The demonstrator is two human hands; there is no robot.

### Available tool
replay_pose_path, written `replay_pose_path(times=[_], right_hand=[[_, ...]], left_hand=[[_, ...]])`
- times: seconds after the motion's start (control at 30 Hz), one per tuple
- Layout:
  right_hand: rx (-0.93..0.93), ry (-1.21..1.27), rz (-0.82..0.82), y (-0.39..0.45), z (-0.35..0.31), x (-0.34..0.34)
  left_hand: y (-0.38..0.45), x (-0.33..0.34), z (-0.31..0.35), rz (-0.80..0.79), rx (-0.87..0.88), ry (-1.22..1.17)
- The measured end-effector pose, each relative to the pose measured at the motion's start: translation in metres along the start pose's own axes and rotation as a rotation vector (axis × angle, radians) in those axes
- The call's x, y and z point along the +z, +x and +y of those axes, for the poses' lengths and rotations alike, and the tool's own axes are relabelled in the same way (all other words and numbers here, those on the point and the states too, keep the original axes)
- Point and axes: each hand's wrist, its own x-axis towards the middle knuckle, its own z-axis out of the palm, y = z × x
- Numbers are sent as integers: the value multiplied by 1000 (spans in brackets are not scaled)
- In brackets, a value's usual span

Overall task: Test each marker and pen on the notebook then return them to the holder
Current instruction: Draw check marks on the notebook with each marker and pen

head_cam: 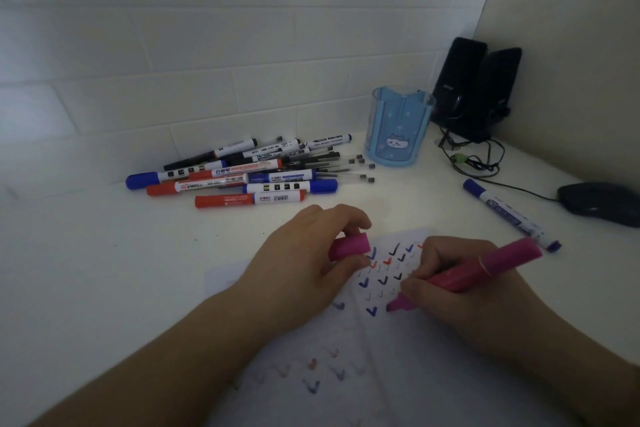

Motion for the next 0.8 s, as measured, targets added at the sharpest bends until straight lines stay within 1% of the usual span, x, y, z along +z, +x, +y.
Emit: replay_pose_path(times=[0.07, 0.13, 0.2, 0.27, 0.37, 0.47, 0.6, 0.73, 0.8], right_hand=[[-8, -28, 34, 1, 2, 0], [-14, 17, 71, 1, 0, -2], [-13, 212, 103, 0, -4, -6], [-36, 400, 90, -1, -5, -11], [-34, 525, 53, -1, -3, -13], [-24, 653, 36, -1, 1, -11], [5, 684, 51, -1, 4, -14], [19, 681, -77, 0, 1, -12], [16, 688, -88, -1, 0, -10]], left_hand=[[0, -2, 1, -14, -4, -3], [1, -4, 5, -35, -36, -105], [2, -5, 8, -23, -64, -189], [2, -5, 7, 20, -76, -198], [1, -4, 5, 75, -48, -179], [0, -3, 3, 96, -14, -168], [-1, -5, 2, 117, 32, -212], [-5, -3, 8, 59, 109, -220], [-8, -3, 13, 74, 137, -269]])
